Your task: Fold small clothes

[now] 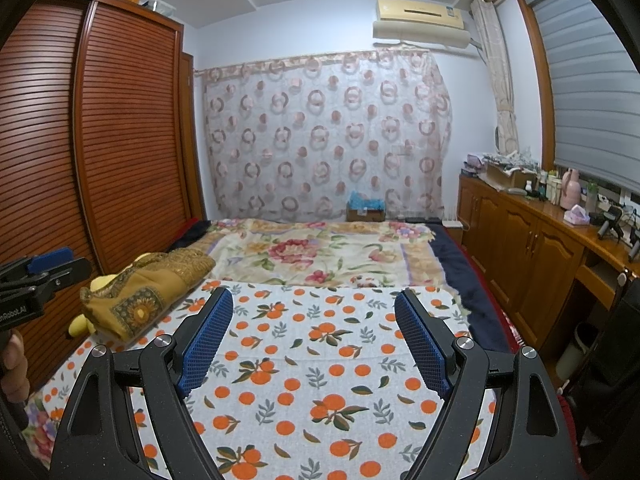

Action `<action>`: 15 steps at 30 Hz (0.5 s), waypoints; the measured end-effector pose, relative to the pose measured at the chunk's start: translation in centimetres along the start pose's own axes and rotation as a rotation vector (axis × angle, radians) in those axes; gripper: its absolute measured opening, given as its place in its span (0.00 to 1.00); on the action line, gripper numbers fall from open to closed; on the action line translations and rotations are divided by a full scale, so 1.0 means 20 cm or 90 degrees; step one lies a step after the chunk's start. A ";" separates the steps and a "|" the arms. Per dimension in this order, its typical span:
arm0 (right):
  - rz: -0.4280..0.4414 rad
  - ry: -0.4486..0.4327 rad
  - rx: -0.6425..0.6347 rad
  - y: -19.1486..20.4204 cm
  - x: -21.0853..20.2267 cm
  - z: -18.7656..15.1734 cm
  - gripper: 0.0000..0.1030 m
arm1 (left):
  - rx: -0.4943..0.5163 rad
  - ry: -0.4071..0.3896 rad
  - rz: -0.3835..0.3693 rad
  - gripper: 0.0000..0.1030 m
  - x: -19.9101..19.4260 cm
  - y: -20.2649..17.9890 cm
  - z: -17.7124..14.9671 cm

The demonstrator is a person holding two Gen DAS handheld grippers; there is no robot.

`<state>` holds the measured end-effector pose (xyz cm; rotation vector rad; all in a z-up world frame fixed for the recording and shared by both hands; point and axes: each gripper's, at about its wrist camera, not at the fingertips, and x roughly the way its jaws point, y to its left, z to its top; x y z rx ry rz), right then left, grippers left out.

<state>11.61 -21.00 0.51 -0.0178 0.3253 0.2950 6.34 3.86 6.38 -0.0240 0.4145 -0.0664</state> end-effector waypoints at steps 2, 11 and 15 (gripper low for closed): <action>0.000 0.000 0.000 0.00 0.00 0.00 0.83 | 0.000 0.000 -0.001 0.61 0.00 0.00 0.00; 0.000 0.000 0.000 0.00 0.00 0.00 0.83 | 0.000 0.000 0.000 0.61 0.00 0.00 0.00; -0.001 0.000 0.001 0.00 0.00 0.00 0.83 | 0.000 0.000 0.000 0.61 0.00 0.00 0.00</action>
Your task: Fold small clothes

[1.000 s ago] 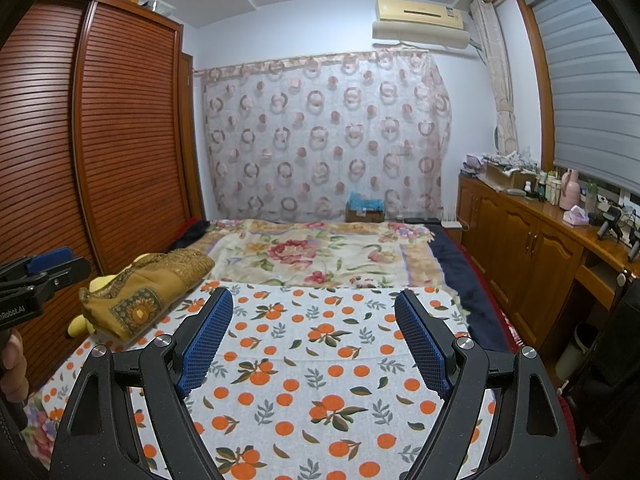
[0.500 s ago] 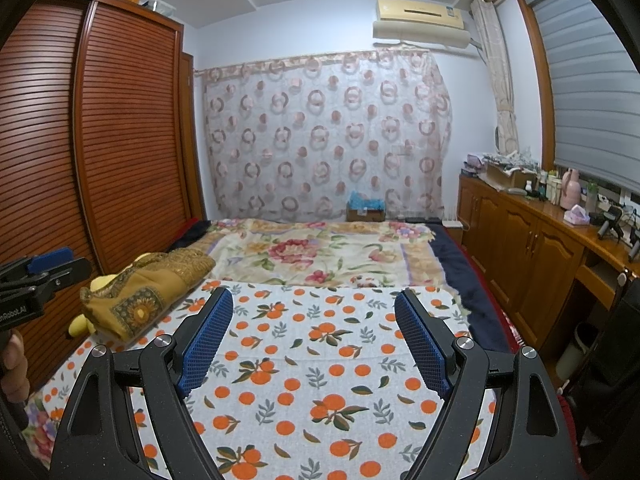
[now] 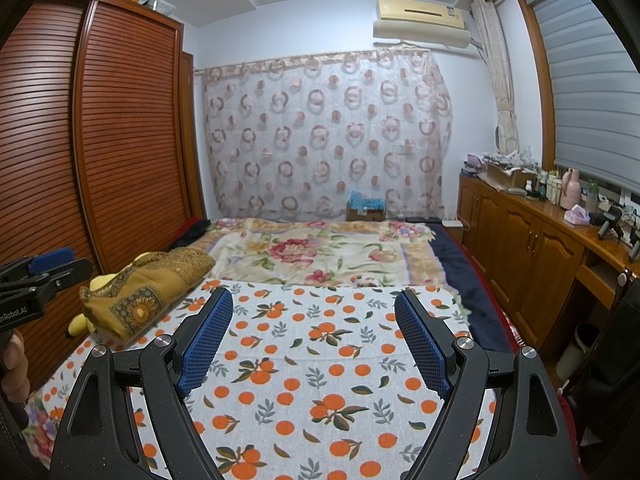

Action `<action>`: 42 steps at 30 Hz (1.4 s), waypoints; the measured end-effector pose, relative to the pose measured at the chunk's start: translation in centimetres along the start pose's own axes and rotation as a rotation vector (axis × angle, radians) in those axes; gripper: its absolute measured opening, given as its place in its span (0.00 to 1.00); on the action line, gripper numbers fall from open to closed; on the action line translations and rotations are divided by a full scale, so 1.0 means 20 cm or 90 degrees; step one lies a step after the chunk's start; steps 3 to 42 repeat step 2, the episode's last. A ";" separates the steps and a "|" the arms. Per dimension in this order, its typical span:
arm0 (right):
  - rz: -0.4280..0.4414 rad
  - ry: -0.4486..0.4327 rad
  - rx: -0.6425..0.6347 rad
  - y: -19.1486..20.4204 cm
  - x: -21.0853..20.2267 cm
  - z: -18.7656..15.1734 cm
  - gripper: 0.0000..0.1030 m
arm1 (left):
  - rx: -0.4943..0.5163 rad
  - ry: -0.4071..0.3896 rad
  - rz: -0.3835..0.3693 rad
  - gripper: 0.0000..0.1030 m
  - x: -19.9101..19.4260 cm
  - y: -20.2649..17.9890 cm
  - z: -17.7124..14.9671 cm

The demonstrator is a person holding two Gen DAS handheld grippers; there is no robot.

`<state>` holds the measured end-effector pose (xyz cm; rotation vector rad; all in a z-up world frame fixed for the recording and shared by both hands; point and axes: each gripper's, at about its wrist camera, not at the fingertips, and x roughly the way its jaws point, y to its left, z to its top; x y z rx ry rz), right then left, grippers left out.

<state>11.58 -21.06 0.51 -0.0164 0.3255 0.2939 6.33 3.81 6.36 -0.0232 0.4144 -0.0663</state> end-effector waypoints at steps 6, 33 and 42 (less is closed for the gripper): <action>0.000 0.000 -0.001 0.00 0.00 0.00 0.83 | 0.000 0.000 0.000 0.61 0.00 0.00 0.00; 0.000 0.000 -0.001 0.00 0.00 0.00 0.83 | 0.000 0.000 0.000 0.61 0.00 0.00 0.00; 0.000 0.000 -0.001 0.00 0.00 0.00 0.83 | 0.000 0.000 0.000 0.61 0.00 0.00 0.00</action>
